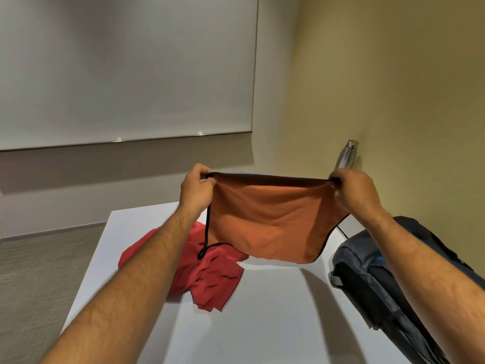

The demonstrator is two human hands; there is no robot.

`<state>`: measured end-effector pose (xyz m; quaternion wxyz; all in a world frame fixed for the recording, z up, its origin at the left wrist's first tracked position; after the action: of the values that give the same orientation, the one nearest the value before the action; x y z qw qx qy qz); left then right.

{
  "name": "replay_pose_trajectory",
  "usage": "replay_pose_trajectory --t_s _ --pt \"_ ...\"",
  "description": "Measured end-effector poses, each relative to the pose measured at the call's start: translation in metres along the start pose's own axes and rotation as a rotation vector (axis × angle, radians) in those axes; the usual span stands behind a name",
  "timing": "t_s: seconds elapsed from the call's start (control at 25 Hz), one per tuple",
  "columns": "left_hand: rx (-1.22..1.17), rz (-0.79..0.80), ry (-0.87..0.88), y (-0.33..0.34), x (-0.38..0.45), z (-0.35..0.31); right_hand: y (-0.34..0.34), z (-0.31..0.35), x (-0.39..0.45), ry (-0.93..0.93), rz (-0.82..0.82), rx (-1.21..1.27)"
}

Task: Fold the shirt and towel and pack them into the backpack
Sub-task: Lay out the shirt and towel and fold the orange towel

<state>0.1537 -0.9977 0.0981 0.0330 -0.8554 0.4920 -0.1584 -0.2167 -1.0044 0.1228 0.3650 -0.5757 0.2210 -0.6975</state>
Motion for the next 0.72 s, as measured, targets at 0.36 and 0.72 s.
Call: replay_pose_trajectory --t_s 0.36,0.72 --pt "-0.007 0.103 0.158 -0.017 -0.046 0.008 -0.041 -0.017 -0.055 0.004 0.053 0.136" --pt "0.375 0.709 0.353 -0.051 -0.155 0.123 -0.022 -0.029 -0.221 0.043 0.683 -0.021"
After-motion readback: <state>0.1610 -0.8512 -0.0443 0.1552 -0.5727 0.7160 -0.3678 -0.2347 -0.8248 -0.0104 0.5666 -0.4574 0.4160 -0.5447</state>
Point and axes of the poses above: each hand's wrist, its own x-axis towards the middle knuckle, its own y-axis out of the palm, z = x × y, the point moved 4 cm from there along x, towards the middle knuckle, and after that the axes turned 11 degrees about -z, right-handed, at the moved point
